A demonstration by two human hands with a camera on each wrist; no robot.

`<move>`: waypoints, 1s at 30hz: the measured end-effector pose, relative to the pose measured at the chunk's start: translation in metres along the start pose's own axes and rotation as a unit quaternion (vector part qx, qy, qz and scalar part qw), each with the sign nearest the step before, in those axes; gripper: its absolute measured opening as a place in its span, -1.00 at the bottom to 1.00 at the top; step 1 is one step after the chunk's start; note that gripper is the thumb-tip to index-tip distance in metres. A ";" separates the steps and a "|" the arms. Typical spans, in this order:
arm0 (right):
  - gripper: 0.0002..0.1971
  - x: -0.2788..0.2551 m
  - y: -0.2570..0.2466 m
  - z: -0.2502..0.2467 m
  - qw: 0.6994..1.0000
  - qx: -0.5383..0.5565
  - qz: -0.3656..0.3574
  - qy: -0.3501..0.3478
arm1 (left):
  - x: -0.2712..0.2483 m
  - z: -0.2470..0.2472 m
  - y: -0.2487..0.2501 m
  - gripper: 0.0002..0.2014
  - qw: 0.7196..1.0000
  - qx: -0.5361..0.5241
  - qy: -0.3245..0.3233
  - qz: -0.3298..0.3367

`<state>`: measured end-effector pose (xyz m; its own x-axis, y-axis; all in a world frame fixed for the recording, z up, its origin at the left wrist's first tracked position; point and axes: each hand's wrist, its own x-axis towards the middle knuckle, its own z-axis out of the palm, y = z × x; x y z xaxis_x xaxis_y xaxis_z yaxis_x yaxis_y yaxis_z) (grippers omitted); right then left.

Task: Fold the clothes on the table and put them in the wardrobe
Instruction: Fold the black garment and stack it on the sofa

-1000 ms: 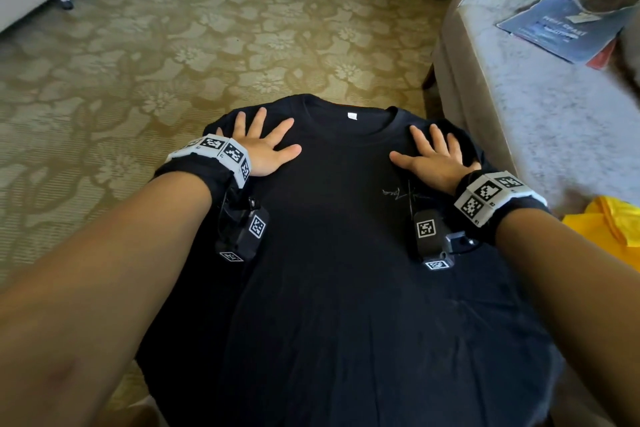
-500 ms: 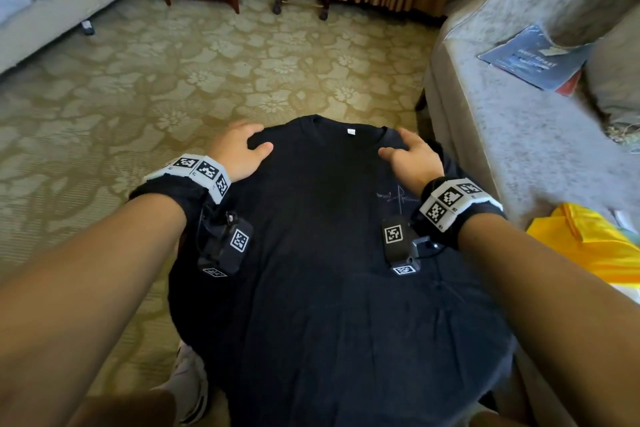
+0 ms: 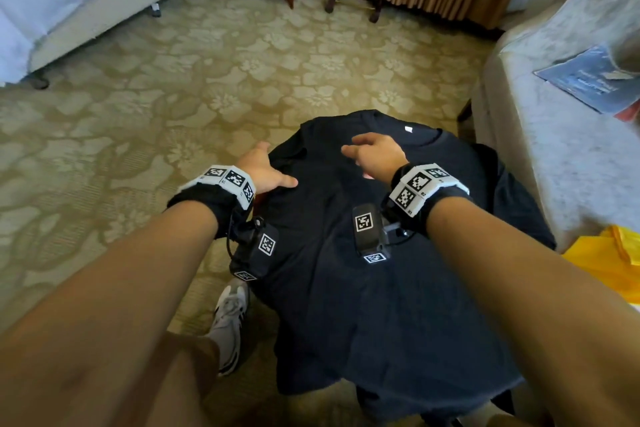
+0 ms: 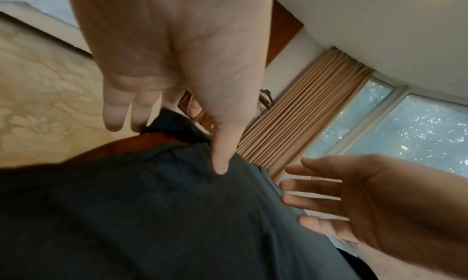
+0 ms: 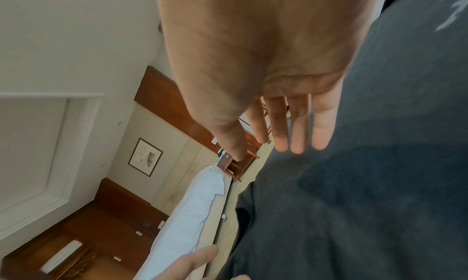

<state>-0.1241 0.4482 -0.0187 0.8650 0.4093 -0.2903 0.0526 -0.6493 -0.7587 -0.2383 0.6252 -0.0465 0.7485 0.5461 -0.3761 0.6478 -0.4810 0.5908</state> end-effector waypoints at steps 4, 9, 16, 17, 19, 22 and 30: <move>-0.43 0.016 -0.013 0.029 0.999 0.019 -0.007 -0.043 | 0.018 0.004 -0.012 -0.09 1.000 -0.024 0.014 -0.008; -0.23 0.028 -0.029 0.058 0.995 0.064 0.007 -0.074 | 0.033 0.005 -0.018 -0.43 0.992 -0.087 0.088 0.016; -0.28 0.036 -0.035 0.071 0.986 0.146 0.028 -0.076 | 0.031 -0.017 -0.006 -0.88 0.972 -0.165 0.130 0.101; -0.39 0.036 -0.036 0.069 0.986 0.152 0.025 -0.064 | 0.028 -0.020 -0.003 -0.88 0.971 -0.170 0.128 0.113; -0.60 0.036 -0.036 0.065 0.985 0.162 0.024 -0.047 | 0.024 -0.024 0.003 -0.86 0.971 -0.174 0.105 0.129; -0.67 0.034 -0.038 0.062 0.984 0.170 0.028 -0.051 | 0.018 -0.026 0.011 -0.90 0.986 -0.120 0.071 0.089; -0.59 0.035 -0.022 0.065 0.987 0.125 -0.020 -0.096 | 0.031 -0.017 -0.011 -0.55 0.970 -0.197 -0.026 -0.137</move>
<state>-0.1277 0.5187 -0.0500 0.7530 0.5609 -0.3441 -0.0608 -0.4614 -0.8851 -0.2244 0.6593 -0.0522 0.5694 0.5754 -0.5871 0.7263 -0.0176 0.6871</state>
